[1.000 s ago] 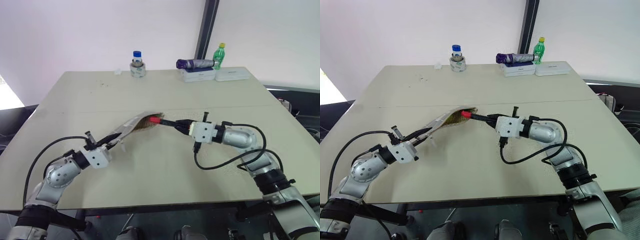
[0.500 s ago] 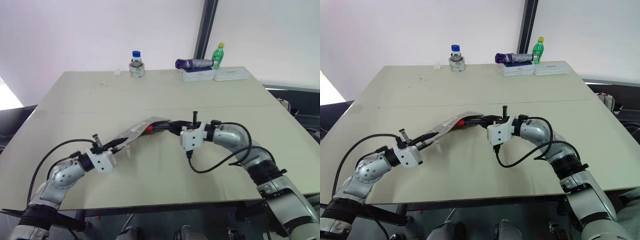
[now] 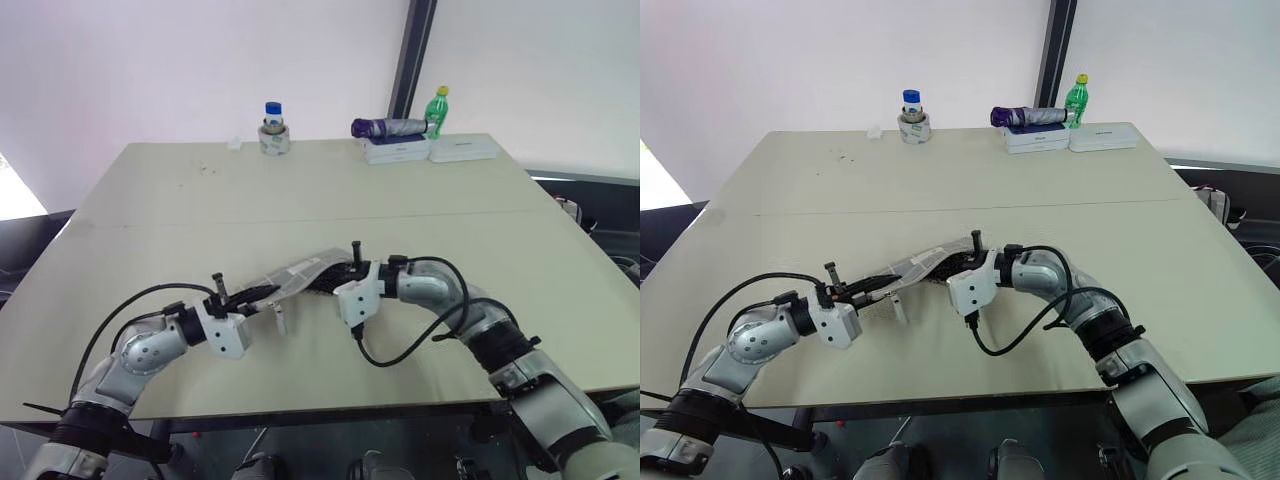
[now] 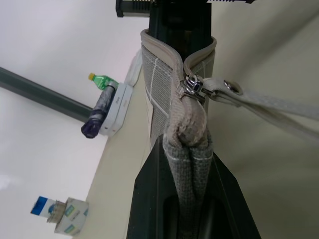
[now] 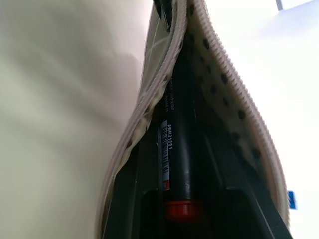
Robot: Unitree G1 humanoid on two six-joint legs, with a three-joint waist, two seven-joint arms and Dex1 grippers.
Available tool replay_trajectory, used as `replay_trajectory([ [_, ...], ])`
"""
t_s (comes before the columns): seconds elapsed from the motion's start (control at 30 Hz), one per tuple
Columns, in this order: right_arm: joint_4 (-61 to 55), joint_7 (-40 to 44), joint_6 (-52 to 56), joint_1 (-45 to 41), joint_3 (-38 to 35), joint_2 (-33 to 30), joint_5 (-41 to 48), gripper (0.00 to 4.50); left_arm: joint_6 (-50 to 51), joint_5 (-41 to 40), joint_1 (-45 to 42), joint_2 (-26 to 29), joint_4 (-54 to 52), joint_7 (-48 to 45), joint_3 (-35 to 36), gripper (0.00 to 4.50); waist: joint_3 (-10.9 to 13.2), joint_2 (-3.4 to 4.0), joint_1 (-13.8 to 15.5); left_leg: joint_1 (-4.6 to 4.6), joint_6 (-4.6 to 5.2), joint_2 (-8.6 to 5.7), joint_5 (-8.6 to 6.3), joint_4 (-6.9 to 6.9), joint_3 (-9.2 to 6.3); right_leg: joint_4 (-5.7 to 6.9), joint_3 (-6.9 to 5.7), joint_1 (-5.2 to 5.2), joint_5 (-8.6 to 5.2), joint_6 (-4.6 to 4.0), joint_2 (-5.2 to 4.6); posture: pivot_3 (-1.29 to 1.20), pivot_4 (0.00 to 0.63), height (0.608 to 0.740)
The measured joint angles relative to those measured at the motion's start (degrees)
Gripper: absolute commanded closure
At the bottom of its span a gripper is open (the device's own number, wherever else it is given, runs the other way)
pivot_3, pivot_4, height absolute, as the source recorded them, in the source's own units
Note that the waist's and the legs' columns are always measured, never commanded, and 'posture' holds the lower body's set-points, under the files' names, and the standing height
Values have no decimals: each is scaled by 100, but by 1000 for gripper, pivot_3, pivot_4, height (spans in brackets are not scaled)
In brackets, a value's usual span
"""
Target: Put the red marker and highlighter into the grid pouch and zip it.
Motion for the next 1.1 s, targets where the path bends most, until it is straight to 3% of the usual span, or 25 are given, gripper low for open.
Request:
replay_trajectory([
  [0.17,16,202,2,-82,0,5,318,76,57,-86,1,9,19,4,6,4500,0,0,19,0,1,0,0,2,-1,1,0,1,0,0,-2,0,150,738],
  [0.37,-669,782,464,-68,-334,-550,1091,76,217,-200,114,-7,24,93,121,4500,0,0,26,1,2,1,-1,3,-5,1,0,2,0,0,-2,0,150,738],
  [0.47,-1220,891,1119,88,-666,-503,1805,76,275,-199,131,-50,71,138,133,4500,0,0,17,1,1,2,-1,2,-7,2,0,2,0,0,-1,0,150,738],
  [0.63,-2575,781,4147,1036,-1431,-394,3884,76,441,-185,56,-206,158,223,134,4500,-4,-6,113,0,9,2,-5,9,-20,-1,-1,11,1,-2,-4,0,150,738],
  [0.77,-3553,1101,5828,2384,-1236,-811,4651,76,494,-7,-4,-215,180,272,123,4500,-4,-7,172,-3,64,-6,-39,13,-21,-3,-5,13,0,-4,-30,0,150,738],
  [0.87,-3844,1058,6212,2772,-1113,-727,4761,76,485,231,-130,-223,193,282,63,4500,-5,-8,127,1,64,-4,-38,19,-21,-2,-6,13,4,-8,-26,0,150,738],
  [1.1,-3432,534,6416,2630,-578,377,4339,76,350,577,-520,-153,289,282,-118,4500,-5,-8,141,-3,61,-1,-36,21,-19,-1,-5,10,5,-9,-6,0,150,738],
])
